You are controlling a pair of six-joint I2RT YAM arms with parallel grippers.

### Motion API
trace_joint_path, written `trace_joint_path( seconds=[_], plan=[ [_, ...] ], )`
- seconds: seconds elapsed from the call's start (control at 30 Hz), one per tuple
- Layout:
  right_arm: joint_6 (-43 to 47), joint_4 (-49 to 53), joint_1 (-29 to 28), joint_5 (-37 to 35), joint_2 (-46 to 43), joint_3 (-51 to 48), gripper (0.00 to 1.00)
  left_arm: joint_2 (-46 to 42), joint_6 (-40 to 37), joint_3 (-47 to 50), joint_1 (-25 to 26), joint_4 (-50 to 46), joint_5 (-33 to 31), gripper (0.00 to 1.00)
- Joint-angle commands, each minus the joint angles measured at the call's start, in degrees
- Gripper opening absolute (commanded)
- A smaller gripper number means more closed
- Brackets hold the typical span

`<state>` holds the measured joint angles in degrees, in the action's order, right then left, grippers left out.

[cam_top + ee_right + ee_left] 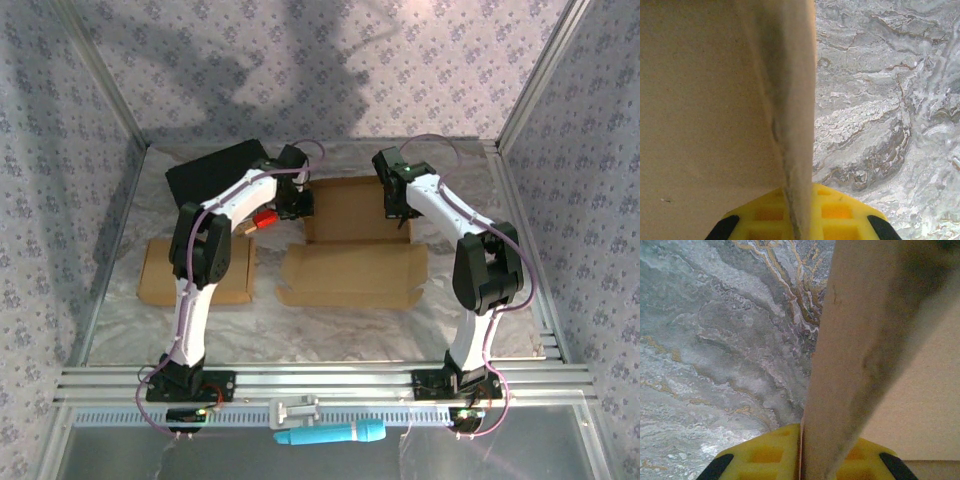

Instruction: Fold the paper box

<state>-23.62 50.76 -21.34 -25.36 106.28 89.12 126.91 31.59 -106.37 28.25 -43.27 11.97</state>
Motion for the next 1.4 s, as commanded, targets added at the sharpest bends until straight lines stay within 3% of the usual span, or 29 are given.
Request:
trace_joint_path(
  seconds=[0.0,0.13,0.4,0.63,0.77,0.9,1.2,1.37],
  plan=[
    [-1.32,1.14,0.23,-0.16,0.64,0.86,0.00,2.32,0.14,-1.34,0.41,-1.83,-4.42,0.17],
    [-1.50,1.06,0.42,-0.17,0.71,0.70,0.00,2.64,-0.49,-2.16,0.64,-2.75,-5.98,0.03],
    [-3.19,2.50,0.10,0.16,2.13,1.58,0.00,5.71,-1.04,-9.64,3.58,-10.30,-14.37,0.00],
    [-3.89,4.61,0.48,0.64,3.84,2.64,0.00,6.87,-0.81,-11.82,4.62,-12.55,-16.25,0.01],
    [-4.15,5.96,1.22,1.41,5.06,3.32,0.00,6.51,-1.10,-13.83,4.98,-13.66,-15.82,0.23],
    [-4.50,6.83,2.48,2.84,6.23,3.60,0.00,5.13,0.06,-16.95,5.14,-14.36,-12.94,0.35],
    [-6.12,7.83,5.38,6.49,8.40,3.45,0.00,4.19,2.86,-24.41,4.94,-17.27,-5.81,0.45],
    [-9.13,9.34,7.47,9.16,9.63,3.08,0.00,3.69,3.38,-29.67,4.16,-20.36,-6.18,0.46]
  ],
)
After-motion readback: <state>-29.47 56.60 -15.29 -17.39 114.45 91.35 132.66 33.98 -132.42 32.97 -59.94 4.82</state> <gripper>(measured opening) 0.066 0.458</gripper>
